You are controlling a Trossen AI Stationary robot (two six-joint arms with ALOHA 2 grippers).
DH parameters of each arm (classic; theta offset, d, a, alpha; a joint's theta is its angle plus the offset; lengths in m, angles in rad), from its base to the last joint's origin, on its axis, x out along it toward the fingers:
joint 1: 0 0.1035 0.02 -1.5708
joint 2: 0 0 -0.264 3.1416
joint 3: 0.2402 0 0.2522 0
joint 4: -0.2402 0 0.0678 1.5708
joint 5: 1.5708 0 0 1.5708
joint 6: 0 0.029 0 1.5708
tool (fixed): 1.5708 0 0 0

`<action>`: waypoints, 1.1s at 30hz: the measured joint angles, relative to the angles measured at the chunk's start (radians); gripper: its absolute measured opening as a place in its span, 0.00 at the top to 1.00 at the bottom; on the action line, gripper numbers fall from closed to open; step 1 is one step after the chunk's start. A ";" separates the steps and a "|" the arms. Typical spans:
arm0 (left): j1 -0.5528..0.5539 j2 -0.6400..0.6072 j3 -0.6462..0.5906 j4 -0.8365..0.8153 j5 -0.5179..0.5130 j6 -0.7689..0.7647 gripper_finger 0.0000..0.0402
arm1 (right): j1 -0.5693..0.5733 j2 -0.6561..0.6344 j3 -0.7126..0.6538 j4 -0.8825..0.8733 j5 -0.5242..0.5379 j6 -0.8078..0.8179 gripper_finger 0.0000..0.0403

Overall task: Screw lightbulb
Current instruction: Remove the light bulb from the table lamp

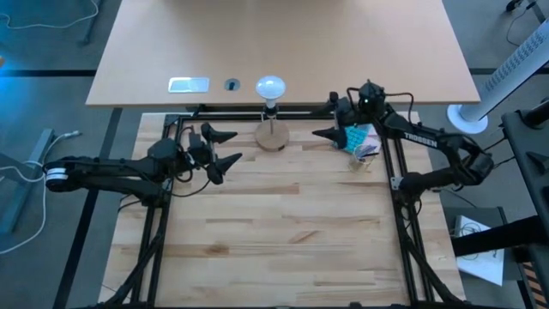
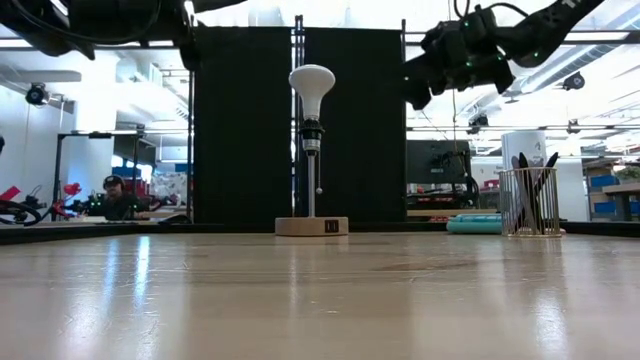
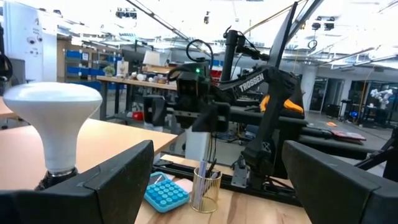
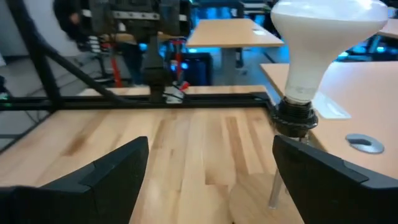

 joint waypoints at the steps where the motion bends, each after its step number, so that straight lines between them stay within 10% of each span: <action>1: 0.000 0.003 0.000 0.001 0.000 -0.008 0.14 | -0.014 0.001 0.000 0.004 -0.006 -0.003 0.16; 33: -0.001 0.063 0.000 0.044 0.003 -0.081 0.14 | -0.116 0.237 0.105 0.045 -0.216 -0.066 0.16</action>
